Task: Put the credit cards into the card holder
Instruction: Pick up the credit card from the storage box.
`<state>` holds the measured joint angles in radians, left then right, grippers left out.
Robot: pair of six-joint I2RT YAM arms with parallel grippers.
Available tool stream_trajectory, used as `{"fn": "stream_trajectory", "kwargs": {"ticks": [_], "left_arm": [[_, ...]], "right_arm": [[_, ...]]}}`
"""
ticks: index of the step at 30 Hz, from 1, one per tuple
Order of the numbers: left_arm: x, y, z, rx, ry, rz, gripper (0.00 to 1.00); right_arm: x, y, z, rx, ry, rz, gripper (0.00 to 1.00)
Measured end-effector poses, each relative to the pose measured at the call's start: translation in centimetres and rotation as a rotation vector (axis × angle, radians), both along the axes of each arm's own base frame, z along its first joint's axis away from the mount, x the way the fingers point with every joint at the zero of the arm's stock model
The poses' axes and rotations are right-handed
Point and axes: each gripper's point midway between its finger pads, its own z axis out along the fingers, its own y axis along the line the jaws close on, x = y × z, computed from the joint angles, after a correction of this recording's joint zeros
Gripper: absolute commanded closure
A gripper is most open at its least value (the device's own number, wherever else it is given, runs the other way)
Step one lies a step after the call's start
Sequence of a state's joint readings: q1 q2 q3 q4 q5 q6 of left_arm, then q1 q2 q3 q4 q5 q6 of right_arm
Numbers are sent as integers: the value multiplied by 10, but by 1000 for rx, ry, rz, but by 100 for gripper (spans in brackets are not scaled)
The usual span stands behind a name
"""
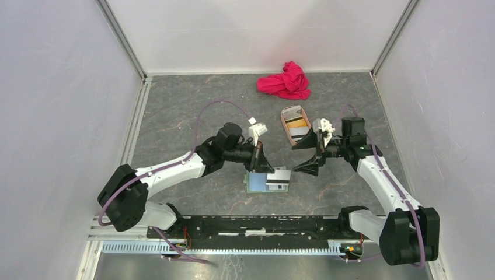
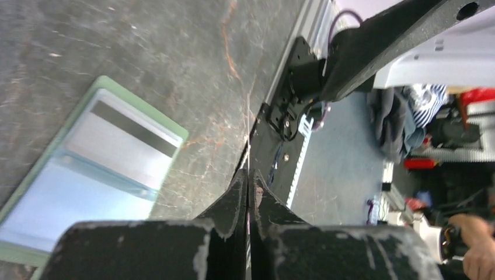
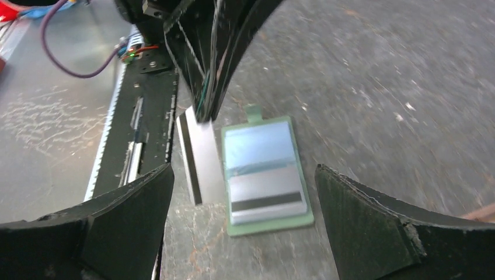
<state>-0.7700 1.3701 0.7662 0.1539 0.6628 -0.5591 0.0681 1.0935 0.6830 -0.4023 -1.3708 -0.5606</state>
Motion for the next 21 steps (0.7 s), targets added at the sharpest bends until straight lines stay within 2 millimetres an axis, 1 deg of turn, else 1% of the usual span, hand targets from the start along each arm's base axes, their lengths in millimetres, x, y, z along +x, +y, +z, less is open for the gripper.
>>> {"fn": "stream_trajectory", "kwargs": {"ticks": [1,3,5,8,12,15,18,21], "left_arm": [[-8,-4,0,31,-11,-29,98],[-18,-8,2,72,-37,-73,98],[-19,-6,4,105,-64,-92,98],[-15,-2,4,141,-97,-97,98],[-16,3,-4,177,-117,-117,98],[-17,6,-12,202,-119,-133,98],[-21,9,-18,226,-112,-154,98],[-23,11,-20,235,-121,-173,98]], "right_arm": [[-3,7,2,3,-12,29,3],[-12,18,3,3,-28,86,6],[-20,30,-3,-18,-29,144,16],[-27,42,-15,-61,-8,212,31],[-36,51,-29,-108,24,296,50],[-48,57,-37,-136,35,359,55],[-58,62,-43,-164,37,399,58],[-61,64,-48,-182,35,413,59]]}}
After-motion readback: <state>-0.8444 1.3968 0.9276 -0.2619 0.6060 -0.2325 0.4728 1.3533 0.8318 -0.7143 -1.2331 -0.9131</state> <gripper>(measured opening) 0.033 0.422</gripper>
